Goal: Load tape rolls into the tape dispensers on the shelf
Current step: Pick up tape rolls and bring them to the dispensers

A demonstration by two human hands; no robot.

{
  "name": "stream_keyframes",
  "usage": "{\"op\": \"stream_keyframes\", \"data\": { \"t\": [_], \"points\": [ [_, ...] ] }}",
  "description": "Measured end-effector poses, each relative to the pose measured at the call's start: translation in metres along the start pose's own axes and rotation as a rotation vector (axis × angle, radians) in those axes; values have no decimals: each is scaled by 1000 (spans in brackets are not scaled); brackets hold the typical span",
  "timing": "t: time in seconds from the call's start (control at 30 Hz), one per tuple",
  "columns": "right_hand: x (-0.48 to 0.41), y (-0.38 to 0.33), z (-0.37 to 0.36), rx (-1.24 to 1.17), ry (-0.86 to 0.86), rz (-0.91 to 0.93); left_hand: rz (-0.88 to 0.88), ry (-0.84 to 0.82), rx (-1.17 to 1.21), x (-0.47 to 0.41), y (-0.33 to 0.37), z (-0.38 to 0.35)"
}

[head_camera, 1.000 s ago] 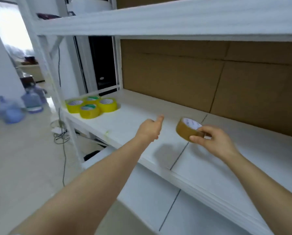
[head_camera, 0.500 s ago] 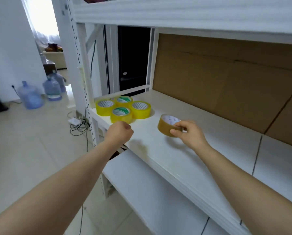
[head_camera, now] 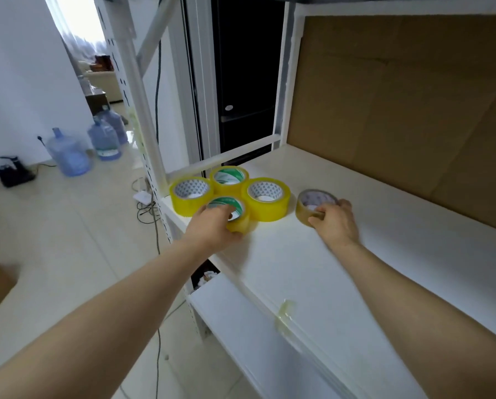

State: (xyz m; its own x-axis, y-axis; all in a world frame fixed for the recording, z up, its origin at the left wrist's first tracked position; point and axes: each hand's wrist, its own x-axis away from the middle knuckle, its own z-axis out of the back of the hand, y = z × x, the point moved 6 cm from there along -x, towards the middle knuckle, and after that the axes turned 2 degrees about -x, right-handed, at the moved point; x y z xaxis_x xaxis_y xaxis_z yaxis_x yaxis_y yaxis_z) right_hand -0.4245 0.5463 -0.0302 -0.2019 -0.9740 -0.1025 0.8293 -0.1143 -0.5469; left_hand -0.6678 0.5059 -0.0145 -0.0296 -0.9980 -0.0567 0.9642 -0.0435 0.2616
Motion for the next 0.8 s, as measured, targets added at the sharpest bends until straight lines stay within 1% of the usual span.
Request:
{"op": "stream_keyframes", "data": {
  "t": [0.07,0.13,0.17,0.2,0.23,0.27,0.3,0.37,0.4,0.43,0.5,0.57,0.67,0.73,0.8],
  "points": [
    [3,-4,-2,36,22,-12,-36,-30,-59,-5,1,-6],
    [13,-12,4,23,104,16,-66,-42,-77,-10,-3,-11],
    [20,-18,8,9,146,51,-83,-33,-46,-11,-5,-11],
    [28,-24,11,-5,177,92,-93,-6,39,-10,-6,-6],
    [35,-29,12,-28,196,126,-97,20,175,-8,-7,1],
    [43,-33,13,-76,210,135,-70,37,359,-4,-8,10],
    [53,-37,14,-164,215,110,-13,25,593,-1,-11,19],
    [76,-45,13,-474,193,28,139,-81,1065,7,-16,25],
    [89,-53,12,-648,151,-9,181,-144,1220,11,-16,26],
    [104,-62,11,-779,106,-31,195,-211,1333,16,-13,26],
    [133,-79,14,-885,37,-22,129,-372,1450,30,0,21],
    [160,-87,20,-843,2,13,29,-505,1510,49,23,19],
    [196,-79,36,-694,14,15,-34,-694,1594,79,59,17],
    [220,-66,53,-625,63,14,-43,-793,1605,96,82,16],
    [243,-48,72,-615,155,-1,-73,-859,1589,114,108,15]
  ]
}}
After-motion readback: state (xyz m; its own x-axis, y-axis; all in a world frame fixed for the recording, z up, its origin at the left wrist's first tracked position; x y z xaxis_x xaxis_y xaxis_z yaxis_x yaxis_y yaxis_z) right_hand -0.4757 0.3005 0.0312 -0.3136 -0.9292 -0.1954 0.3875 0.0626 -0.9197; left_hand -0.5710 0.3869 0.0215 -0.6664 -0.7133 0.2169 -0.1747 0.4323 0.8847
